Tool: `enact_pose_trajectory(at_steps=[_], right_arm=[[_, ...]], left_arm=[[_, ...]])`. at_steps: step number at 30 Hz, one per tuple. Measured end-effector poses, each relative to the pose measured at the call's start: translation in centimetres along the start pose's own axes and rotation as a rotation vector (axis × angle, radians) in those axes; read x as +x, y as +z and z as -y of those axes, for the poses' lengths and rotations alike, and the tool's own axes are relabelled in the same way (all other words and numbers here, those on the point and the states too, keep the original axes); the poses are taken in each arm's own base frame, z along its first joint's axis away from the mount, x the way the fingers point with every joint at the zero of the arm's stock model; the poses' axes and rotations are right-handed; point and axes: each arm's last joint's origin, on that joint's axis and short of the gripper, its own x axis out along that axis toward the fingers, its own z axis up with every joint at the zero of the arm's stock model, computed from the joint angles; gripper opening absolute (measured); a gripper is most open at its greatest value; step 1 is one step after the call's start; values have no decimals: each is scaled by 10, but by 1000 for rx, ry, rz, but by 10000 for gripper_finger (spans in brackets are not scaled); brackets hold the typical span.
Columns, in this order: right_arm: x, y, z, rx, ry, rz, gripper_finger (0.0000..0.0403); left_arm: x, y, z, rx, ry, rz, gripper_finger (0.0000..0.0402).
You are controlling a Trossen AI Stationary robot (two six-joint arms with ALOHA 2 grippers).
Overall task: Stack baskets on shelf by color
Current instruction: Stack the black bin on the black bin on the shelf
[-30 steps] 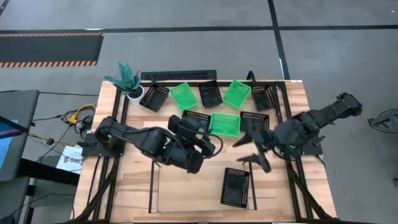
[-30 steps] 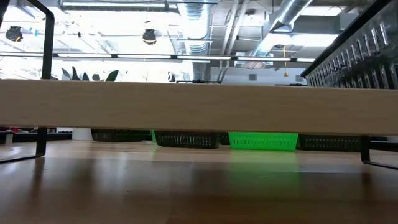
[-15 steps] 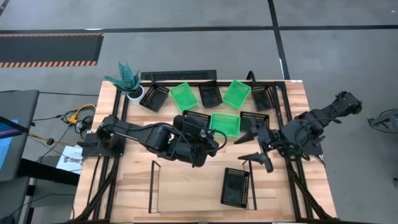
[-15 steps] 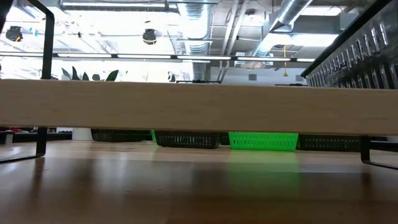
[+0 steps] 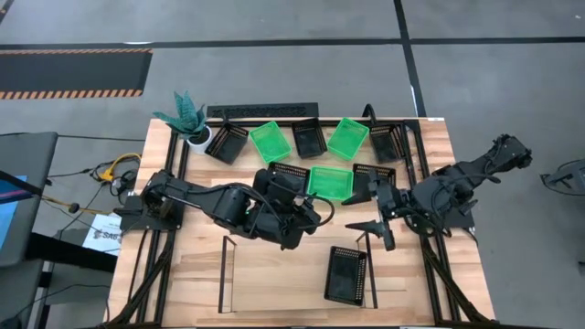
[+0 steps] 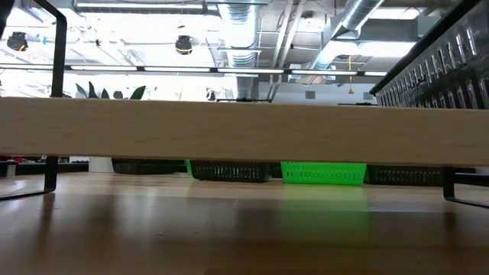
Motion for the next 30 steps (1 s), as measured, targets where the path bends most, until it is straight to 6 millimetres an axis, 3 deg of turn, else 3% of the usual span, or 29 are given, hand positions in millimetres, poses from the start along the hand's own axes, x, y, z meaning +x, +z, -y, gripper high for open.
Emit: enact_pose_trajectory(at_steps=[8, 15, 22, 30], right_arm=[[-3, -12, 4, -19, -80, -110, 282], [-30, -22, 22, 125, -181, -220, 282], [-70, -26, 32, 287, -170, -229, 282], [-94, -27, 28, 319, -110, -198, 282]], left_arm=[[22, 11, -16, 67, 84, -10, 250], [78, 27, -69, 49, 281, -216, 250], [134, 0, -115, 187, 543, -411, 250], [186, -42, -164, 213, 689, -596, 250]])
